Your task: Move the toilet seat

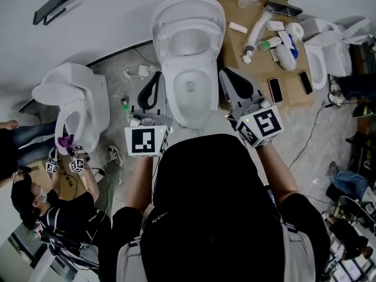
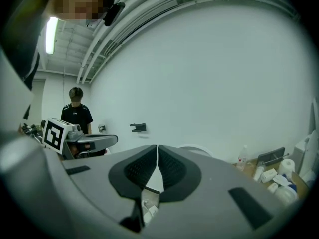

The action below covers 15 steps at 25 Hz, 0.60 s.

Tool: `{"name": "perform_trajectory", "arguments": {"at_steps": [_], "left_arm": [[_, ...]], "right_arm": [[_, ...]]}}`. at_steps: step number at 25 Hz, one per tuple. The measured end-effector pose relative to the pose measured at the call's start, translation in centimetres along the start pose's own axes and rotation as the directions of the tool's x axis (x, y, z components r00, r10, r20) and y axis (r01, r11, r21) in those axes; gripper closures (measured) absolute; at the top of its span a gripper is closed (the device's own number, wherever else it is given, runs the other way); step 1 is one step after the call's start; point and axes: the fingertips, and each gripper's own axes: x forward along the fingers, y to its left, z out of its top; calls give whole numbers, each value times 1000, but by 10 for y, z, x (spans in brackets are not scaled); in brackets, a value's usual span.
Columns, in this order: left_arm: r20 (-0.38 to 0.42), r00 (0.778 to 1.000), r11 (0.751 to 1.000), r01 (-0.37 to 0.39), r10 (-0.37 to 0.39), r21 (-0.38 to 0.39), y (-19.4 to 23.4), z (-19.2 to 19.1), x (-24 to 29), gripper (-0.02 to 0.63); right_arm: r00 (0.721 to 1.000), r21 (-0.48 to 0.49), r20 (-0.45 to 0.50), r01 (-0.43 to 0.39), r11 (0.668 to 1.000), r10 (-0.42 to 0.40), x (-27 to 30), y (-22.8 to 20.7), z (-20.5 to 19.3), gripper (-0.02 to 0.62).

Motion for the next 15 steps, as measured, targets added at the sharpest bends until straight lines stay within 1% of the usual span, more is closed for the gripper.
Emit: {"name": "perform_trajectory", "arguments": {"at_steps": [2, 5, 11, 15], "left_arm": [[5, 1000, 999, -18, 18, 28, -1, 6, -17, 597], [19, 999, 996, -29, 28, 90, -7, 15, -38, 597], [31, 999, 985, 2, -7, 171, -24, 15, -65, 597], [25, 999, 970, 26, -33, 240, -36, 13, -75, 597]], "right_arm": [[1000, -12, 2, 0, 1000, 0, -10, 12, 0, 574], [1000, 10, 0, 10, 1000, -10, -26, 25, -2, 574], [999, 29, 18, 37, 999, -38, -49, 44, -7, 575], [998, 10, 37, 44, 999, -45, -59, 59, -6, 575]]}}
